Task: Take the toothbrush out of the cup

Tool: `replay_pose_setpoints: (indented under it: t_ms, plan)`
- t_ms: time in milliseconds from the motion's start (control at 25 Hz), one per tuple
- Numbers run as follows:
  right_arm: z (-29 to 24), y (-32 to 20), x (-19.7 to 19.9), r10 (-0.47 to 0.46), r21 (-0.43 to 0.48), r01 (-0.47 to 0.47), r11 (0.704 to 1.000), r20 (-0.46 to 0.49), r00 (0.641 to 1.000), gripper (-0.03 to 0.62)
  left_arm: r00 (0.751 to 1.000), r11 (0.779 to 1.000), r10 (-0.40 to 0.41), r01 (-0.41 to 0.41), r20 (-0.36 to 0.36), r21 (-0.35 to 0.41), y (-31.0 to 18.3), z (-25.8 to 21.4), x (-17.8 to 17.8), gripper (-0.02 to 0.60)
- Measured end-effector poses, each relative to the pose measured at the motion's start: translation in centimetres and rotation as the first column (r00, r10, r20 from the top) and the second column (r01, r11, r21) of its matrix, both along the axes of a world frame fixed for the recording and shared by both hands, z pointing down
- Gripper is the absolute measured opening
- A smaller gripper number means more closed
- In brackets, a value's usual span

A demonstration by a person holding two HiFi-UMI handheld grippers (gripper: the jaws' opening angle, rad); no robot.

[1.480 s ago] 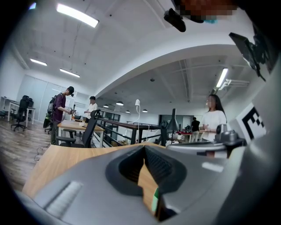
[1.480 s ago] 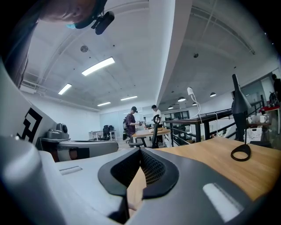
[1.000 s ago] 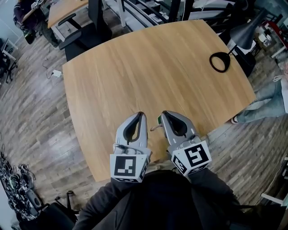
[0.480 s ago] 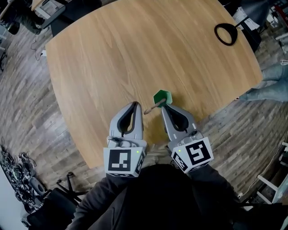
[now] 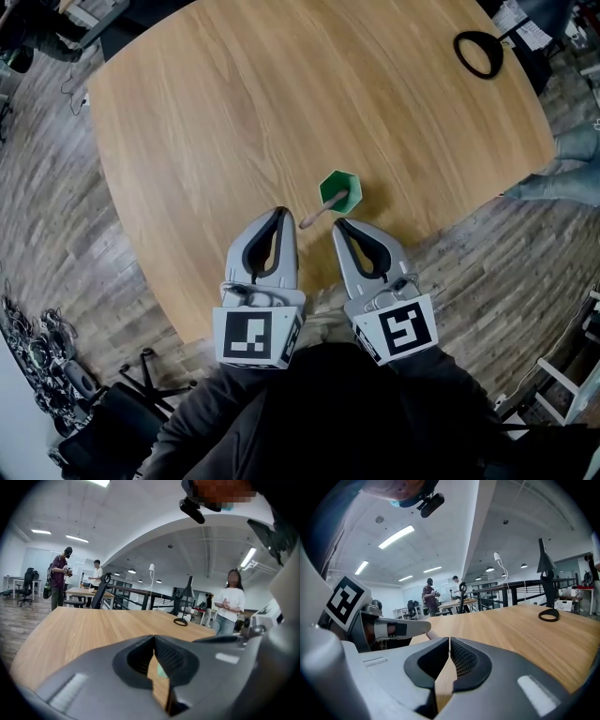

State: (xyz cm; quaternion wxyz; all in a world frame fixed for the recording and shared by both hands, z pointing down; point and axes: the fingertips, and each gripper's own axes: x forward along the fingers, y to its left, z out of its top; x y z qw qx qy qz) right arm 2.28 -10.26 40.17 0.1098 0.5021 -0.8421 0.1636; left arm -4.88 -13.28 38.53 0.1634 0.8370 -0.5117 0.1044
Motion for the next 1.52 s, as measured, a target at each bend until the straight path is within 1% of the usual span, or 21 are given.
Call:
replay_pose_setpoints:
  t_ms: [80, 240, 280, 520, 600, 920, 1120, 1400, 1520]
  plan:
    - [0.1, 0.0, -0.1, -0.001, 0.005, 0.002, 1.000, -0.014, 1.000, 0.030, 1.000, 1.000, -0.004, 0.004, 0.002, 0.007, 0.0, -0.2, -0.2, 0.008]
    - [0.4, 0.1, -0.6, -0.036, 0.015, 0.037, 0.999, -0.073, 0.997, 0.128, 1.000, 1.000, -0.008, 0.008, 0.001, 0.003, 0.1, 0.0, -0.4, 0.008]
    - [0.5, 0.0, -0.7, -0.042, 0.017, 0.044, 0.999, -0.083, 0.996, 0.141, 1.000, 1.000, -0.009, 0.009, 0.001, 0.003, 0.1, 0.0, -0.4, 0.008]
    - [0.4, -0.4, -1.1, -0.056, 0.035, 0.061, 0.998, -0.130, 0.990, 0.186, 1.000, 1.000, -0.012, 0.012, -0.004, -0.006, -0.2, 0.2, -0.6, 0.008]
    - [0.7, -0.6, -1.2, -0.059, 0.027, 0.064, 0.998, -0.142, 0.988, 0.196, 1.000, 1.000, -0.013, 0.013, -0.005, -0.010, -0.4, 0.4, -0.8, 0.008]
    - [1.5, -1.4, -2.2, -0.083, 0.015, 0.087, 0.996, -0.186, 0.979, 0.206, 1.000, 0.999, -0.029, 0.029, -0.009, -0.030, -1.4, 1.2, -1.8, 0.008]
    - [1.6, -2.8, -2.6, -0.082, 0.013, 0.086, 0.996, -0.186, 0.979, 0.206, 0.999, 0.998, -0.039, 0.038, -0.013, -0.042, -2.5, 1.6, -2.6, 0.008]
    - [1.2, -4.6, -2.5, -0.094, 0.007, 0.098, 0.995, -0.217, 0.972, 0.204, 0.998, 0.998, -0.052, 0.050, -0.031, -0.048, -4.1, 1.5, -2.8, 0.008]
    - [1.3, -5.0, -2.3, -0.103, -0.003, 0.104, 0.995, -0.214, 0.971, 0.199, 0.997, 0.996, -0.066, 0.064, -0.036, -0.056, -4.5, 1.6, -2.7, 0.008]
